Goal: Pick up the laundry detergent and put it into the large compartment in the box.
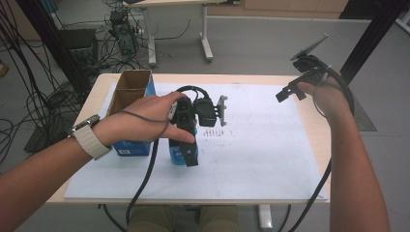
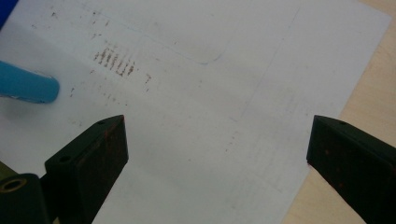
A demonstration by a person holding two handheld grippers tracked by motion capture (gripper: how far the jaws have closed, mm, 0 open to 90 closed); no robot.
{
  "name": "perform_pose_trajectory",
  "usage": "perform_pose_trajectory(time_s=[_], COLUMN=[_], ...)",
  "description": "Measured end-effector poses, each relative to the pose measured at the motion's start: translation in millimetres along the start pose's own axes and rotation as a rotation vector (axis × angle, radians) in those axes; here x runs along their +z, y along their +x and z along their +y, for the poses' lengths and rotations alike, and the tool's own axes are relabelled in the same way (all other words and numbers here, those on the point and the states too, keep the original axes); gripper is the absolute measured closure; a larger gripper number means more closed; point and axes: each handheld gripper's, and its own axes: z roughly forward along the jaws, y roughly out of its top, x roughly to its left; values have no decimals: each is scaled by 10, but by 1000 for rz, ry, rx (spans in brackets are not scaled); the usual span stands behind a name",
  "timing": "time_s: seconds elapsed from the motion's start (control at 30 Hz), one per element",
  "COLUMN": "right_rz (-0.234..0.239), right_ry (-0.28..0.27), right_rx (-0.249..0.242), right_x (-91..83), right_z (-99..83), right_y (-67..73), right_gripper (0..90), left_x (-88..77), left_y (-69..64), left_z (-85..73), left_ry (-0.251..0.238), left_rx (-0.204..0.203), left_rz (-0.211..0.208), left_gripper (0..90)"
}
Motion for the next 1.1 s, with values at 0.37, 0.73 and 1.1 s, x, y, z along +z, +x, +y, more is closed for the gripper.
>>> perform_pose_trajectory(time_s=[0.37, 0.73, 1.1], right_rz=[-1, -1, -2], right_ry=[0, -4, -3], right_rx=[-2, -3, -6], right_x=[-2, -18, -21], right_z=[0, -4, 1], right_y=[6, 4, 17], right_gripper=[54, 54, 54], left_x=[-6, -35, -33], left_y=[3, -21, -28], left_z=[-5, -7, -17], left_ry=[0, -2, -6], left_rx=[-3, -3, -5], left_rz=[-1, 4, 6], left_gripper=[79, 79, 79])
